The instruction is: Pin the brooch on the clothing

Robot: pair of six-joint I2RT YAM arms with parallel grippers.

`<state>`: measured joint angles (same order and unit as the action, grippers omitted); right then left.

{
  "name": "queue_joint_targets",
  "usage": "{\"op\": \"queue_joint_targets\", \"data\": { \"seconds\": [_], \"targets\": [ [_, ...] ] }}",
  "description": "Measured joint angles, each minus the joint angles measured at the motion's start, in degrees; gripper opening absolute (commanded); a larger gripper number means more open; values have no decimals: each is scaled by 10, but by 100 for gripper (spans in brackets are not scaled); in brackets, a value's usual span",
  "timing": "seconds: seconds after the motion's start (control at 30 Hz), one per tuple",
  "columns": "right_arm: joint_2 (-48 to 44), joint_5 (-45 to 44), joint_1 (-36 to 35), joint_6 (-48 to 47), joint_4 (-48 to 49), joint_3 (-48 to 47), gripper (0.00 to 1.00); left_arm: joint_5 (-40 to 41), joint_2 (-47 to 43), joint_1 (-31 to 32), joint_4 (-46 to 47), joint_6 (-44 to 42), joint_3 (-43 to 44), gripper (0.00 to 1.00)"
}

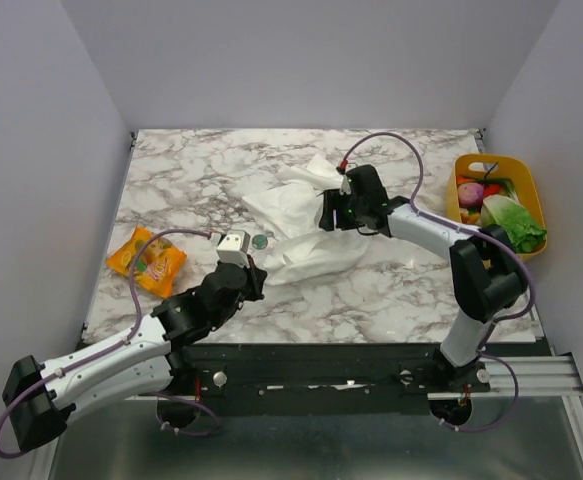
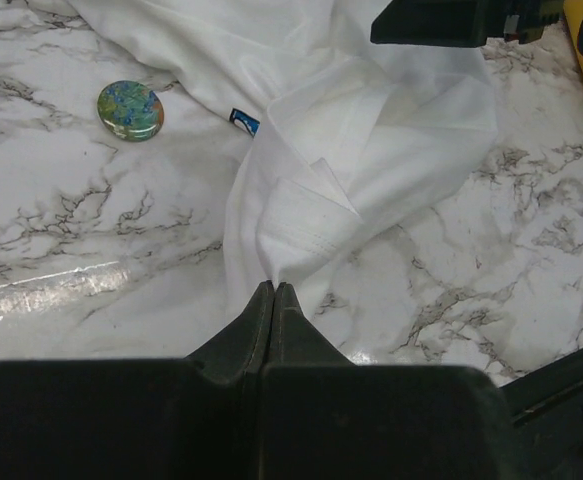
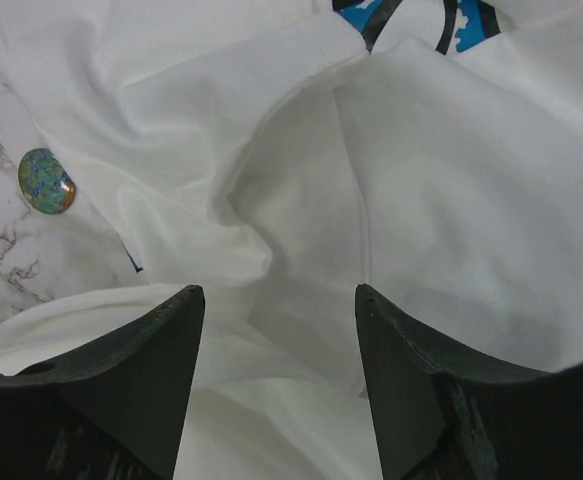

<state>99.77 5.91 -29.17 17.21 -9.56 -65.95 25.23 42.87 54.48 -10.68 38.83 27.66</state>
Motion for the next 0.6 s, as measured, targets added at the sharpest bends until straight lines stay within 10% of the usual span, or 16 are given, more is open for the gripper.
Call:
{"op": "queue_joint_targets", "data": {
  "seconds": [0.23,0.33,0.4,0.6],
  "targets": [
    [58,23,-1,13,-38,-37,66,1,-10,12,-23,17,-5,0],
    [79,25,-1,14,-59,-49,40,3,-11,13,-23,17,-5,0],
    [95,30,-1,14,-69,-58,3,5,-11,14,-23,17,-5,0],
    [116,43,-2,18,-85,-74,1,14,-10,15,-19,9,-4,0]
  ]
}}
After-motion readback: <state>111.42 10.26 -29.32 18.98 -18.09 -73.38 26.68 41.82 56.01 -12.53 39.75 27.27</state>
